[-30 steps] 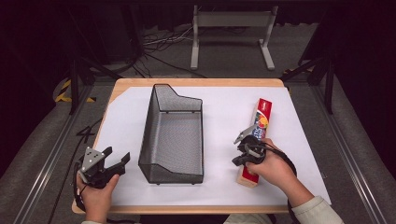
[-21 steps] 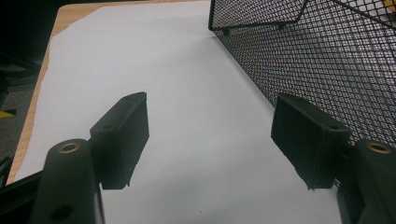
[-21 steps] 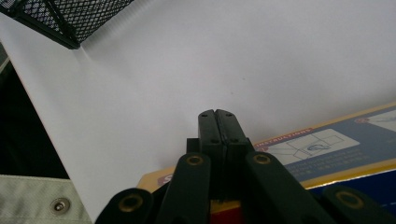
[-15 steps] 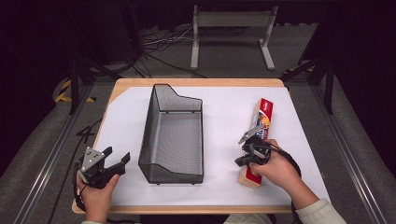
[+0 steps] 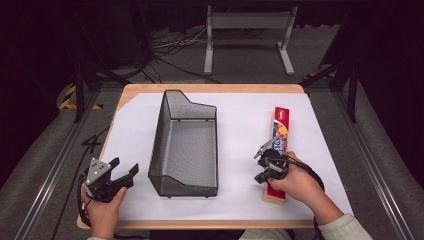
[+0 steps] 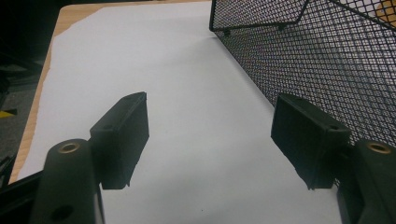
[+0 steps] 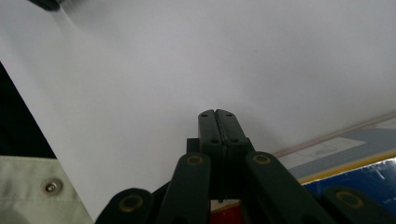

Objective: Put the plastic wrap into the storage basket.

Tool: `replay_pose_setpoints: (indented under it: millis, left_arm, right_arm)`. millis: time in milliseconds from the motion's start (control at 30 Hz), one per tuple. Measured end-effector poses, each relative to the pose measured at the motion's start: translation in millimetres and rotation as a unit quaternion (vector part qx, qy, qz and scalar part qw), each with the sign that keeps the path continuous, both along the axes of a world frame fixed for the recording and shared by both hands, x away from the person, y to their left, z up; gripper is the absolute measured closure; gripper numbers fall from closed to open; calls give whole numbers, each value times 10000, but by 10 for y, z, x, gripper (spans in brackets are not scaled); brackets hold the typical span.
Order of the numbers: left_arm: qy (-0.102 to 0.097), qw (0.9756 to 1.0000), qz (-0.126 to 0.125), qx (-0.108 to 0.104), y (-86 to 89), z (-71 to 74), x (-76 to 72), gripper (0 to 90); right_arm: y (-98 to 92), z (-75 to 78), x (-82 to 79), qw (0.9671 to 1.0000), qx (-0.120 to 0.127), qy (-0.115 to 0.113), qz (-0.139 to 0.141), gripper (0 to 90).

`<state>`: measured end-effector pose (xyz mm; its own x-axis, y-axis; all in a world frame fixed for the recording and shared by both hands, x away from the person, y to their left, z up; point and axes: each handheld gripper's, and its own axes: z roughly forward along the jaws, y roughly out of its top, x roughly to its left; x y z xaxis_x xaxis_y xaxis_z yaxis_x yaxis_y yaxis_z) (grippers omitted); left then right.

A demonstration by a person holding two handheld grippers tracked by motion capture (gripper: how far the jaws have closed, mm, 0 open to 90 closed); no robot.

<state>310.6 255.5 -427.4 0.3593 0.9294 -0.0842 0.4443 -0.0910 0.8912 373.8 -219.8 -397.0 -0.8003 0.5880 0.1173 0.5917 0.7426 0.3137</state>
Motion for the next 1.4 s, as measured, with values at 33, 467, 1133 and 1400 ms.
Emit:
replay_pose_setpoints:
  millis: [33,467,1133,1400]
  left_arm:
    - [9,10000,9,5,2,-1,-2,282]
    - [2,10000,17,-4,2,-5,4,282]
    - [4,10000,43,-44,22,-14,3,280]
    - [18,10000,50,-54,36,-21,0,278]
  right_arm:
    - [-9,2,-6,10000,0,-30,11,900]
    - [-181,8,-43,9988,447,-146,-124,900]
    - [-880,444,533,9506,1135,-1912,-2166,890]
    - [-1088,424,875,9373,807,-2088,-2670,900]
